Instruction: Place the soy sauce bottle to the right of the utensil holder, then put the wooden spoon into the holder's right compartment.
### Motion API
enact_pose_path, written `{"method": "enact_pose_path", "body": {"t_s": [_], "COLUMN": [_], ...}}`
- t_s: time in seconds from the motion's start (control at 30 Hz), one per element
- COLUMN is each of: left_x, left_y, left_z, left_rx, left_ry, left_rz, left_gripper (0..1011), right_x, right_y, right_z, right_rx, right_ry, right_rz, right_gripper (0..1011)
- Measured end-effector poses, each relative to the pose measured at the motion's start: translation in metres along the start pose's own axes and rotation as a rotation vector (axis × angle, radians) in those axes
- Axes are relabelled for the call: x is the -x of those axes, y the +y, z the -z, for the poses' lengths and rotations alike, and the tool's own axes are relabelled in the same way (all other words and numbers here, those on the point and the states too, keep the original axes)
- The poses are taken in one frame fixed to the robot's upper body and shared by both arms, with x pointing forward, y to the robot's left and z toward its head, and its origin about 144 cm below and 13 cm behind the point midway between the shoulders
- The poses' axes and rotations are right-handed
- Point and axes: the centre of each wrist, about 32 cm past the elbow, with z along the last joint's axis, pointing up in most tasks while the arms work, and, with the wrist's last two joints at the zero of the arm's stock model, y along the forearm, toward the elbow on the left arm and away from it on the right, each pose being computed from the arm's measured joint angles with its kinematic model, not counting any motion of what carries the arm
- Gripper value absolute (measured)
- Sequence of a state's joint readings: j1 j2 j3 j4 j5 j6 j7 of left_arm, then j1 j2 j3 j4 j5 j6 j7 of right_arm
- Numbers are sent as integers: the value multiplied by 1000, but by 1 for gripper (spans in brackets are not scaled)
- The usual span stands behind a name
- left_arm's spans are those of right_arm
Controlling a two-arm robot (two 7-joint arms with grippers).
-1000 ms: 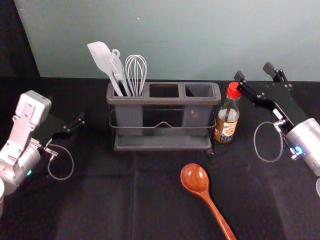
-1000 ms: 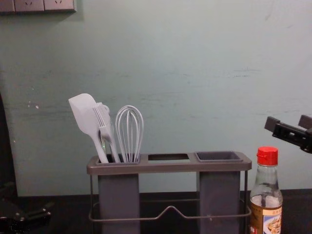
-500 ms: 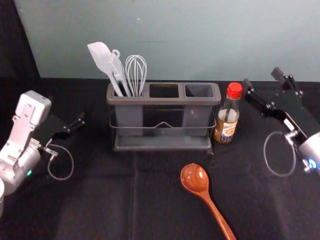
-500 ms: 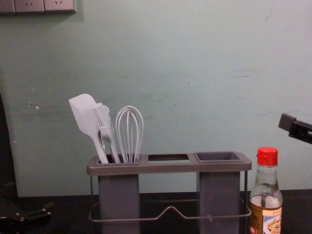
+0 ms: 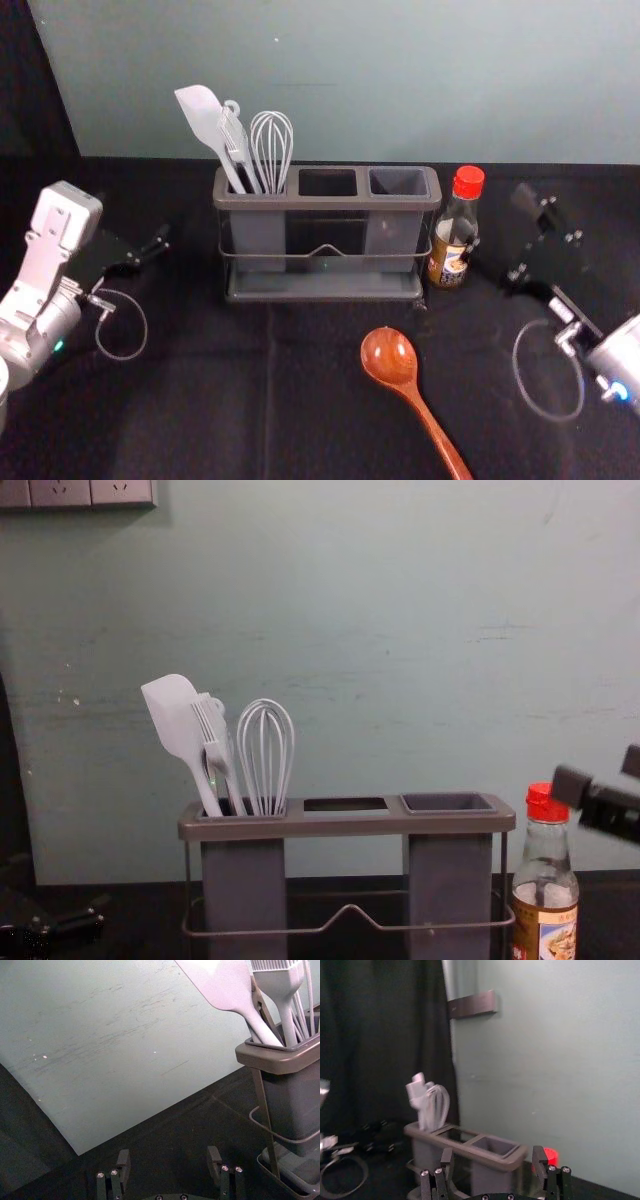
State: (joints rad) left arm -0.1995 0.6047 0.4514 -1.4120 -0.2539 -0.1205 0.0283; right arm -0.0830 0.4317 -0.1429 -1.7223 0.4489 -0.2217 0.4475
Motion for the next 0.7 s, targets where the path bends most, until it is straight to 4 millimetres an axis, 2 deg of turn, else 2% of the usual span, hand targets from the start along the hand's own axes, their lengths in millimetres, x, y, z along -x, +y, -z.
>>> {"method": "enact_pose_path", "body": {"t_s": [0.37, 0.7], "left_x": [0, 0], "left_y": [0, 0], "left_z": [0, 0], "left_rx": [0, 0], "left_ry": [0, 0], "left_rz": [0, 0], "left_gripper": [1005, 1005], "right_x": [25, 29], "right_y": [-4, -3], "right_z": [5, 7], "right_rx": [62, 70], "right_ry": [-30, -37], "right_rz": [-137, -159], "right_gripper": [1003, 1003]}}
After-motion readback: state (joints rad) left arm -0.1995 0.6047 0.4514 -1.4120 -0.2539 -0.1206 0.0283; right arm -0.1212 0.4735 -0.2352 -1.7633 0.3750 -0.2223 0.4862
